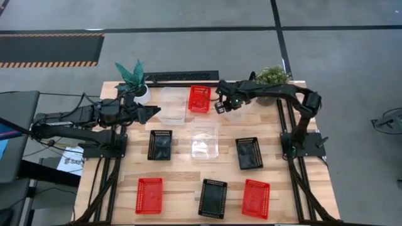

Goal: Stack baskets by color
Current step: Adjust the top right transparent bin

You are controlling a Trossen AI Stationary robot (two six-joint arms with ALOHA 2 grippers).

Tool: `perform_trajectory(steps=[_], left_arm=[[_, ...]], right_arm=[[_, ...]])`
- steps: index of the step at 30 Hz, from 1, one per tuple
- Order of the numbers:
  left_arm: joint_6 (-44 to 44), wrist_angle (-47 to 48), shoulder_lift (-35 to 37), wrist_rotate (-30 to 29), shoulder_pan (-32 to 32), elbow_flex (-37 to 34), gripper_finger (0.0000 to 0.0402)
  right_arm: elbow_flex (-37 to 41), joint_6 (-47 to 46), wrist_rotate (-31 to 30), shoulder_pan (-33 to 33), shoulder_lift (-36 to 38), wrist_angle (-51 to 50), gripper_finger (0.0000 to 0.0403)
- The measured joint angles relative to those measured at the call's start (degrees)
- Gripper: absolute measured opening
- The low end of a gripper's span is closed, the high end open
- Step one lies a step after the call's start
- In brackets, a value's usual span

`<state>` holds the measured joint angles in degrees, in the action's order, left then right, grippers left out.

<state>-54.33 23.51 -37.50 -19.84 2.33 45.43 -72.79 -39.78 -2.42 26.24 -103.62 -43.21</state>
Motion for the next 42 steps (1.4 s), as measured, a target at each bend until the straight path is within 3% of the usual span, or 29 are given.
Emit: perform_trajectory(steps=[3, 8, 14, 19, 28, 33, 42], left_arm=[[0.0, 0.0, 0.0, -0.1, 0.0, 0.0, 0.0209], [-0.1, -0.1, 0.0, -0.3, 0.0, 0.0, 0.0209], [-0.1, -0.2, 0.0, -0.4, 0.0, 0.0, 0.0209], [-0.1, -0.2, 0.0, -0.4, 0.0, 0.0, 0.0209], [0.3, -0.1, 0.0, -0.4, 0.0, 0.0, 0.0209], [0.3, 0.2, 0.0, -0.4, 0.0, 0.0, 0.0209], [0.7, 0.4, 0.0, -0.9, 0.0, 0.0, 0.0209]], right_arm=[[0.0, 3.0, 3.3, -2.3, -0.7, -0.3, 0.0108], [0.0, 4.3, 3.7, -6.1, 0.1, -4.1, 0.0108], [0.0, 0.0, -1.0, -8.9, 4.9, -7.9, 0.0108], [0.0, -9.5, -9.0, -9.8, 9.9, -18.3, 0.0108], [1.5, -10.7, -17.3, -3.2, 9.2, -32.0, 0.0108], [5.2, -7.8, -17.3, 1.9, 8.5, -30.9, 0.0108], [8.0, -2.4, -17.1, 7.7, 8.6, -19.1, 0.0108]])
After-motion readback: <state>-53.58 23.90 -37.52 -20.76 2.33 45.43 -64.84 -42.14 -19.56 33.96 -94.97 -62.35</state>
